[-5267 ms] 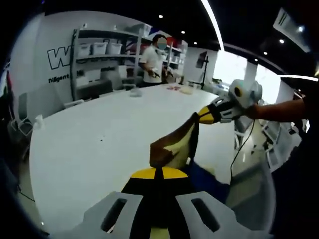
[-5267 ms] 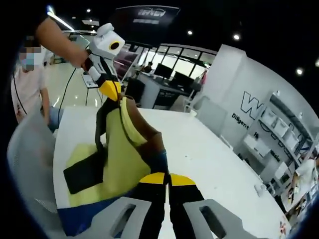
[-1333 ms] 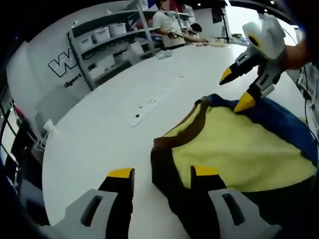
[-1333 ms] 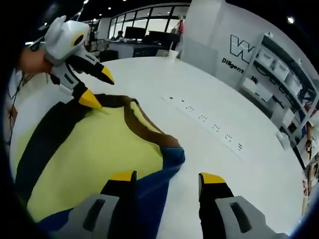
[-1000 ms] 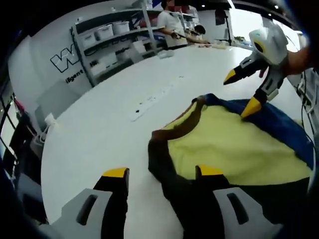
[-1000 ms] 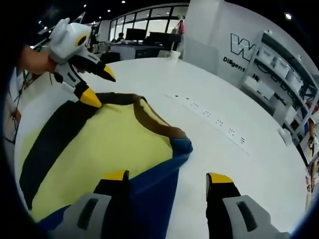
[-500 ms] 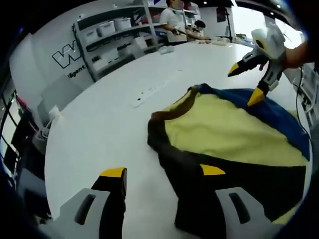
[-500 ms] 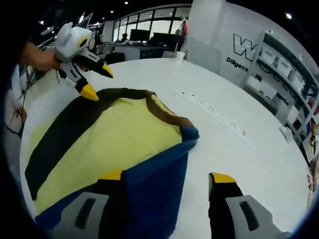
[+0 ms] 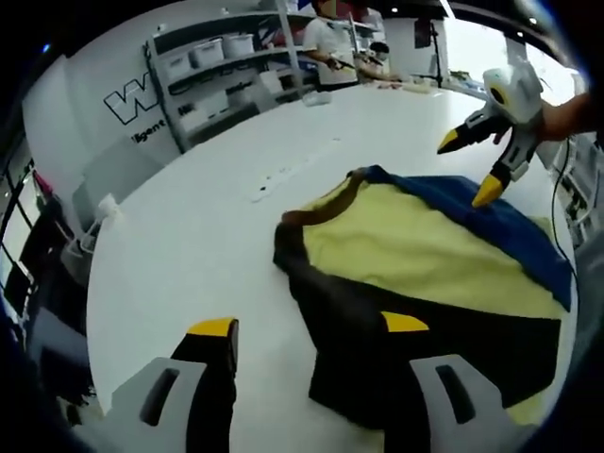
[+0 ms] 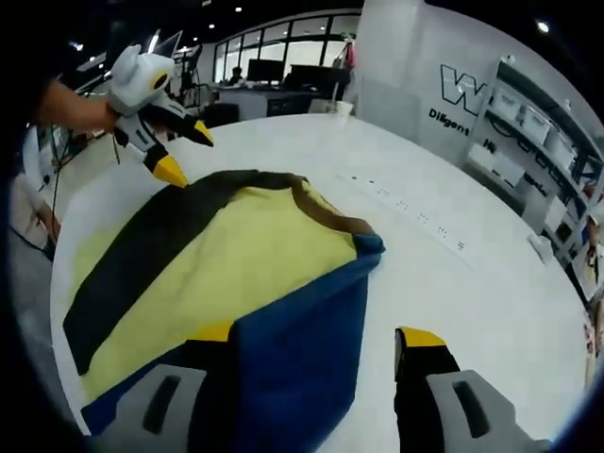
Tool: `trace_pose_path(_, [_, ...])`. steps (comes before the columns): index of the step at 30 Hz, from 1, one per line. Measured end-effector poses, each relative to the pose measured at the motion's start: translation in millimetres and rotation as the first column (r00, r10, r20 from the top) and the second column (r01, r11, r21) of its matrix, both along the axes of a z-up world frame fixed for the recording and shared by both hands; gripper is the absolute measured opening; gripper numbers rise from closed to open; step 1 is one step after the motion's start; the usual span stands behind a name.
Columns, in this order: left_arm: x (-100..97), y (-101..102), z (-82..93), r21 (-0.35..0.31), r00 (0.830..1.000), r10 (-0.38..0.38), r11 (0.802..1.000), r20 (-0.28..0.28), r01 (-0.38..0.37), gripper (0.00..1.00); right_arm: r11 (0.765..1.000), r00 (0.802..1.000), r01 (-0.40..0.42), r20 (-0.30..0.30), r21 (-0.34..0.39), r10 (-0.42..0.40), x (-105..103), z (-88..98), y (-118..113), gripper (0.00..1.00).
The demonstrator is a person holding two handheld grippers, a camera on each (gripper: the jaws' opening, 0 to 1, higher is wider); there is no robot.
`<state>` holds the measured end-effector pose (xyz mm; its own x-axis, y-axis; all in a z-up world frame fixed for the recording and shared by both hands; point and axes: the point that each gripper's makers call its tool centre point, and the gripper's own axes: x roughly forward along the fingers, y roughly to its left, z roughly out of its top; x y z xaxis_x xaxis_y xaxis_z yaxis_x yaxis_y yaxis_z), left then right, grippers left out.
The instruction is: Fold the garment on the visible template until the final outline fits inside the template.
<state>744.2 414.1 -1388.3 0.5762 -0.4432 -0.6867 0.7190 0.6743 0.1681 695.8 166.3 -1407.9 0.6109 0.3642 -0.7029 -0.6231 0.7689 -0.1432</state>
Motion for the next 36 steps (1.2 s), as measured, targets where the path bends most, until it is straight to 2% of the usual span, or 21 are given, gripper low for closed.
trace_pose_path(5, [-9.8, 9, 0.7, 0.005, 1.000, 0.005, 1.000, -0.007, -0.005, 0.63, 1.000, 1.000, -0.005, -0.009, 0.005, 0.005, -11, 2.7, -1, 0.64])
trace_pose_path(14, [-27.1, 13, 14.3, -0.015, 1.000, 0.018, 1.000, -0.006, -0.018, 0.64, 1.000, 1.000, -0.018, -0.011, 0.011, 0.018, -27, 6.8, 5, 0.65])
trace_pose_path(20, [-48.3, 15, 17.7, -0.022, 1.000, 0.006, 1.000, -0.008, -0.006, 0.67, 0.999, 1.000, -0.020, 0.000, 0.035, 0.020, -36, 15.1, 9, 0.70])
trace_pose_path(25, [-59.1, 19, 12.4, -0.025, 0.998, 0.019, 0.999, -0.054, -0.020, 0.73, 0.999, 1.000, -0.020, -0.004, 0.047, 0.020, -48, 18.0, 8, 0.72])
trace_pose_path(27, [-64.7, 20, 14.3, -0.029, 0.998, 0.015, 0.999, -0.056, -0.017, 0.75, 0.998, 1.000, -0.028, -0.003, 0.048, 0.029, -53, 18.3, 7, 0.72])
trace_pose_path(31, [-74.5, 22, 18.4, -0.042, 0.998, 0.021, 0.999, -0.067, -0.024, 0.76, 0.999, 1.000, -0.025, -0.005, 0.043, 0.025, -60, 18.8, 0, 0.72])
trace_pose_path(33, [-83.1, 22, 20.4, -0.063, 0.997, 0.016, 0.998, -0.073, -0.020, 0.76, 0.997, 1.000, -0.021, -0.001, 0.072, 0.021, -66, 21.8, -1, 0.72])
trace_pose_path(36, [-95.7, 23, 16.3, -0.079, 0.996, 0.004, 0.997, -0.092, -0.011, 0.76, 0.997, 1.000, -0.027, -0.003, 0.077, 0.028, -76, 20.8, -5, 0.71])
